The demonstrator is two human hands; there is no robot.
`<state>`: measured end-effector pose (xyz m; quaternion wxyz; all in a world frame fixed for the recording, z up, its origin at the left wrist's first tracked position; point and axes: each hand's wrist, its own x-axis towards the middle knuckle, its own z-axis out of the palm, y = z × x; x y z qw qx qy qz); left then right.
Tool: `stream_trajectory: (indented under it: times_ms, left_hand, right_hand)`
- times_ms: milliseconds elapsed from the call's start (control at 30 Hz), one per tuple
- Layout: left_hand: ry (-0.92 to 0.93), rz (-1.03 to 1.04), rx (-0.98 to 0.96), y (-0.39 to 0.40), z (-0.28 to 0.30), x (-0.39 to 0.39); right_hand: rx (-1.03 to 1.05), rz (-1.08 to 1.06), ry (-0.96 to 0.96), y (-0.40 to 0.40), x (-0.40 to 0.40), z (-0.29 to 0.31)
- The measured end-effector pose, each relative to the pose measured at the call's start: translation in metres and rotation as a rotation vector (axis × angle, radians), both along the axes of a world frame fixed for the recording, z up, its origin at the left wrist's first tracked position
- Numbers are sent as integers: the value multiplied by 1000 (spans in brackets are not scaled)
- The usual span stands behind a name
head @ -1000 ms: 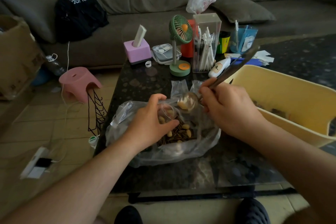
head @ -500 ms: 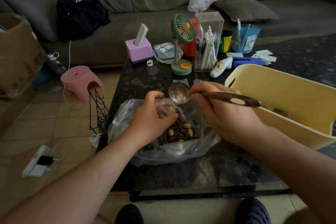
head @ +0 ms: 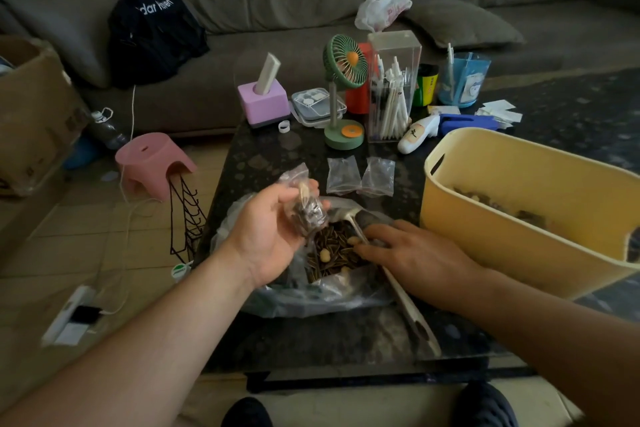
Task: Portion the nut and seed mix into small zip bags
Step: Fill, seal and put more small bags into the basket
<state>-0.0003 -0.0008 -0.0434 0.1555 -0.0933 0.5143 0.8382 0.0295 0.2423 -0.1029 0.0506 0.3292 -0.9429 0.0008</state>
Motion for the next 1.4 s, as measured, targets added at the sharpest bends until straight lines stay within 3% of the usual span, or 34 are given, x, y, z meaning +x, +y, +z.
stream_trajectory:
  times_ms: [133,233,333,400,533,733,1000,1200,1400]
  left_hand:
    - [-33,-71,-22,2,4,5]
    - [-38,-174,44,7,4,9]
    - [-2,-281,52,12,4,13]
    - [49,-340,15,16,4,16]
    - [92,-397,-22,23,3,18]
    - [92,-297,-209,28,-11,20]
    - [135,-197,-207,29,-8,22]
    - [73,-175,-191,29,-6,23]
    - [41,-214,-112,29,-5,25]
  right_hand:
    - [-90,-46,-47,-5,-2,10]
    - [-528,-222,-93,-18,-2,38]
    - [-982,-370,-483,-34,1,65]
    - [-1158,-363,-661,-42,1,68]
    - [-1393,-441,-687,-47,-1,75]
    - [-1439,-524,-577,-38,-7,80]
    - [-1441,-428,-906,-32,-2,67]
    - [-1518,-440,-1016,-29,-2,66]
    - [-1441,-501,-856,-32,-1,68]
